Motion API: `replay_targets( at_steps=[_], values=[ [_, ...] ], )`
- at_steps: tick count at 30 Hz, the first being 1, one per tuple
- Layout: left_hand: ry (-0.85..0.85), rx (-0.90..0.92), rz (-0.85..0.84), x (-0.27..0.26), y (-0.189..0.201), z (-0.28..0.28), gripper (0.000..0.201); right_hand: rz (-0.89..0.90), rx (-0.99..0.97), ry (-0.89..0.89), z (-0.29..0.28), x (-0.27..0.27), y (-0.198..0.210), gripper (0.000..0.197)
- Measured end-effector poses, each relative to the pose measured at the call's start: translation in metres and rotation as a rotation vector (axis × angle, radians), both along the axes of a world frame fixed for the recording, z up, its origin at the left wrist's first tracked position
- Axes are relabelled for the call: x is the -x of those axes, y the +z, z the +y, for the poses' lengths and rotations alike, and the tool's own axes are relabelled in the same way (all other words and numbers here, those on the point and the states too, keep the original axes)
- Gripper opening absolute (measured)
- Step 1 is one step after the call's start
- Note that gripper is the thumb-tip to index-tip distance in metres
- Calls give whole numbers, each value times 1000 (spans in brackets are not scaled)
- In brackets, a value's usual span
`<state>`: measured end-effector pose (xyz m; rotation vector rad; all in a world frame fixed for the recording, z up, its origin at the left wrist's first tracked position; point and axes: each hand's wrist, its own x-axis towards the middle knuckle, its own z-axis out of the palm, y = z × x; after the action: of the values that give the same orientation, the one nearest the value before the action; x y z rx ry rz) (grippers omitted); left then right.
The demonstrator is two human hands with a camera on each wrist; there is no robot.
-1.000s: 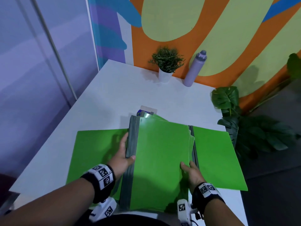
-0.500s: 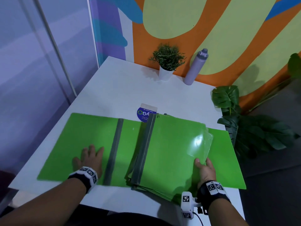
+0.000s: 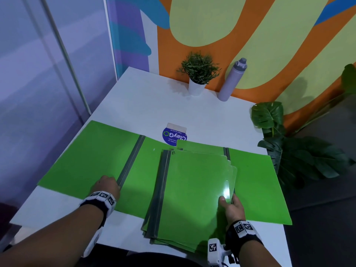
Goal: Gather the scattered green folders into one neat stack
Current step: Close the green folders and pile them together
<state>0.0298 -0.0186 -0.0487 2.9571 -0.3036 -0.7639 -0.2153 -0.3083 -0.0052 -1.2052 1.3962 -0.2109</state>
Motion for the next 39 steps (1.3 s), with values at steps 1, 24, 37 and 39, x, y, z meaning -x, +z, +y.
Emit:
replay_targets(
  at_steps=[1, 24, 37, 39],
  values=[
    [-20, -13, 15, -1, 1, -1, 25, 3, 18, 16, -2, 1, -2, 41],
    [-1, 822, -517, 9, 189, -27, 15, 103, 74, 154, -14, 5, -8, 50],
    [128, 583, 280, 55, 38, -36, 31, 2, -40, 193, 19, -25, 4, 74],
    [109, 597, 322, 56, 32, -38, 37, -23, -40, 194, 24, -26, 8, 75]
  ],
)
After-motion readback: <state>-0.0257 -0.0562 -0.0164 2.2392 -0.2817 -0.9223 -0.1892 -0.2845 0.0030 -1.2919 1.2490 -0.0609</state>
